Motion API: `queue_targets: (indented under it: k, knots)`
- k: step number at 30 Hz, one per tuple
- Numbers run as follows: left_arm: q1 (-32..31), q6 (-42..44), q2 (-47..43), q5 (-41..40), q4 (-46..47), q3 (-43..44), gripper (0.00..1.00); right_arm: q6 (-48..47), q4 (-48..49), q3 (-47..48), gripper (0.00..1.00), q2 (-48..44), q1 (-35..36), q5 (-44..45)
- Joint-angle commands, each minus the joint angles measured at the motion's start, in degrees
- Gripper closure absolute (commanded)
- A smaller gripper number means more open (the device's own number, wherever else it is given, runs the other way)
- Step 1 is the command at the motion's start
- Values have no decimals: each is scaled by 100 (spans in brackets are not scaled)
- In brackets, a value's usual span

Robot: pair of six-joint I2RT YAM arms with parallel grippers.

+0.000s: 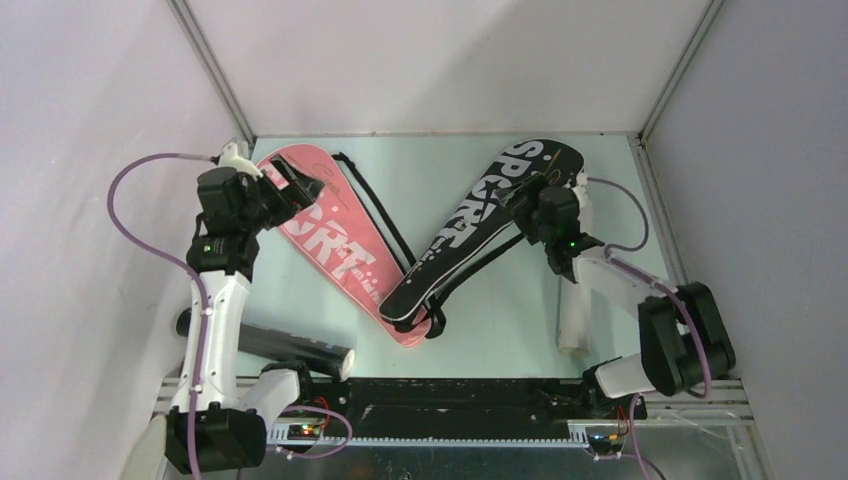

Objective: Pack up the badminton gear
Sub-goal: Place the racket bag at the center of the board, then reset both arms

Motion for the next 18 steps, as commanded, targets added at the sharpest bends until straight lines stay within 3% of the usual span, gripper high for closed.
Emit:
queue_targets:
  k: [1, 5, 9, 13, 18]
  knots:
    - [-154, 423, 112, 62, -15, -56, 0, -656, -1518, 649, 1, -914, -284, -496]
    - [-474, 795, 155, 0, -123, 37, 0, -1330, -3016, 1078, 1, -1295, -605, -993]
    - [-943, 1032, 124, -135, -334, 220, 0, -2680, -4649, 1816, 1, -1372, -747, -1441]
    - [-1227, 1234, -55, -168, -614, 436, 0, -3433, -5873, 2373, 1, -1584, -679, -1072]
    - [-1252, 1384, -702, 1, -683, 498, 0, -4098, -6287, 2720, 1, -2293, -562, -847]
